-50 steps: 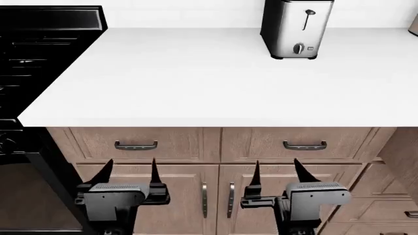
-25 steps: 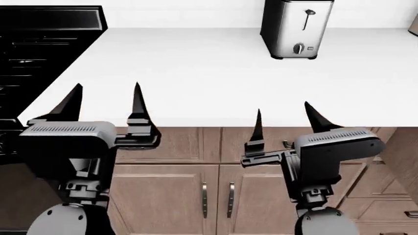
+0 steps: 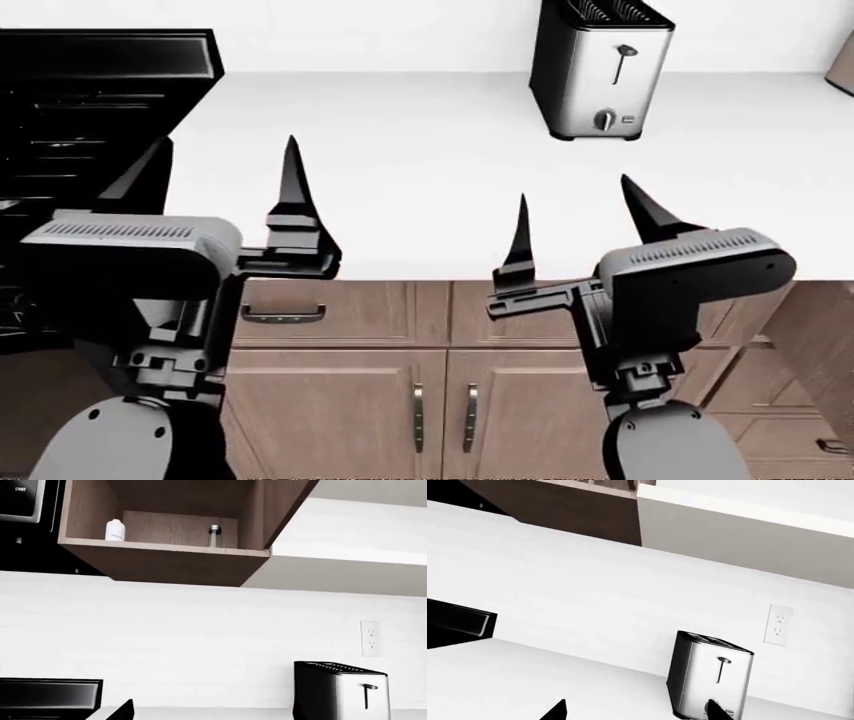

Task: Pick and place the shaker into the drawer. Then close the cabinet.

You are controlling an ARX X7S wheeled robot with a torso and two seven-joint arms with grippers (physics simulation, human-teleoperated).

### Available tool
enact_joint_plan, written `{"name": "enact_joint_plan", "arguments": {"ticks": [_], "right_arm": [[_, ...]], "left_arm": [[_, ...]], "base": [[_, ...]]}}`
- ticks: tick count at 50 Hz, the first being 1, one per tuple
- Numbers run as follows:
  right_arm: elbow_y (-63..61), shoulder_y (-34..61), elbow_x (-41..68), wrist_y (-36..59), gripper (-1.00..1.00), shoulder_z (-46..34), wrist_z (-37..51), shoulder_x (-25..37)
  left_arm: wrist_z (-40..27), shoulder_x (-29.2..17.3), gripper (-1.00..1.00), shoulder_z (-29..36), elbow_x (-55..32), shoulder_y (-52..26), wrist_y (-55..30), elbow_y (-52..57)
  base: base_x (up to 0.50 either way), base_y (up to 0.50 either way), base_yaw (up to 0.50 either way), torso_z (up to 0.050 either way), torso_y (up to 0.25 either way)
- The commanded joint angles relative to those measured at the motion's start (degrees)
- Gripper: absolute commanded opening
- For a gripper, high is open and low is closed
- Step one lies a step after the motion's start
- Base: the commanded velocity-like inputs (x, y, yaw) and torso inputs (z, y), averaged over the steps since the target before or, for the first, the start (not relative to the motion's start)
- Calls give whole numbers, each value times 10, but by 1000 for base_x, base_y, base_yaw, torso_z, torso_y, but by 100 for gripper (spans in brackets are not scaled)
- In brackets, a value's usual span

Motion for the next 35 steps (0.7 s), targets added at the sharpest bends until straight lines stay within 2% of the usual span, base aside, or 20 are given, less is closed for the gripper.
{"name": "enact_joint_plan", "arguments": {"ticks": [1, 4, 18, 35], "right_arm": [[7, 14, 4, 1, 100, -3, 7, 2], [11, 28, 3, 7, 100, -8, 9, 0], [20, 40, 9, 1, 100, -9, 20, 2], [23, 39, 17, -5, 100, -13, 30, 7]], "left_arm": [[-7, -7, 100, 12, 3, 0, 14, -14], [-7, -9, 100, 15, 5, 2, 27, -24], [-12, -18, 100, 21, 0, 1, 24, -36], [-19, -27, 100, 27, -7, 1, 24, -34]], "base": [[0, 0, 0, 50, -102], [0, 182, 0, 42, -160], [0, 358, 0, 0, 0], [0, 230, 0, 0, 0]]}}
